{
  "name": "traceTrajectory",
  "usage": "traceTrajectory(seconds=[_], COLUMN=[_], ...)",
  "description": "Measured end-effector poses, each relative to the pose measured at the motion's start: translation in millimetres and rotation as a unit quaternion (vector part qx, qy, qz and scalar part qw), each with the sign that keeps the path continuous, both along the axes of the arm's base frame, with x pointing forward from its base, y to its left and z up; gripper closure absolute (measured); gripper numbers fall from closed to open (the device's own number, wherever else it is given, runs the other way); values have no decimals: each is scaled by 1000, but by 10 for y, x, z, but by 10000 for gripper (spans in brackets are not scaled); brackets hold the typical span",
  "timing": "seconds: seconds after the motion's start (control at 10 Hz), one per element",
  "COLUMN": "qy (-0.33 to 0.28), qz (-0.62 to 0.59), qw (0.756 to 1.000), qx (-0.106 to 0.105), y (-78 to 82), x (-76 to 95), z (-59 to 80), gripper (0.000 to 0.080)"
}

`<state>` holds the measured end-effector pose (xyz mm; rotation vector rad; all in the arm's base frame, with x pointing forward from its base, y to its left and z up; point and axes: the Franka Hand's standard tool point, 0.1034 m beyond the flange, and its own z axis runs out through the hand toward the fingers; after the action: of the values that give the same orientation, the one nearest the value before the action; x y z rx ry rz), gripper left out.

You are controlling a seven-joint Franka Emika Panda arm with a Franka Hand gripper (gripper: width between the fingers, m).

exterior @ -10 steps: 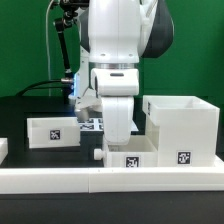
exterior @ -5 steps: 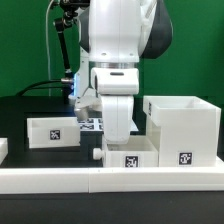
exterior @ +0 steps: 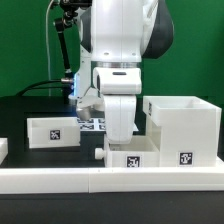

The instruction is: Assemble drawer

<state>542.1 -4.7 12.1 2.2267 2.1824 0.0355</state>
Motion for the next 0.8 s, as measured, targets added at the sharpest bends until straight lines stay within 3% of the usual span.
traceTrajectory(seconds=[0.8], qy=[7], qz=[-9], qw=[1000], qx=[0], y=[-17], x=[-18], z=[-10], gripper=[758])
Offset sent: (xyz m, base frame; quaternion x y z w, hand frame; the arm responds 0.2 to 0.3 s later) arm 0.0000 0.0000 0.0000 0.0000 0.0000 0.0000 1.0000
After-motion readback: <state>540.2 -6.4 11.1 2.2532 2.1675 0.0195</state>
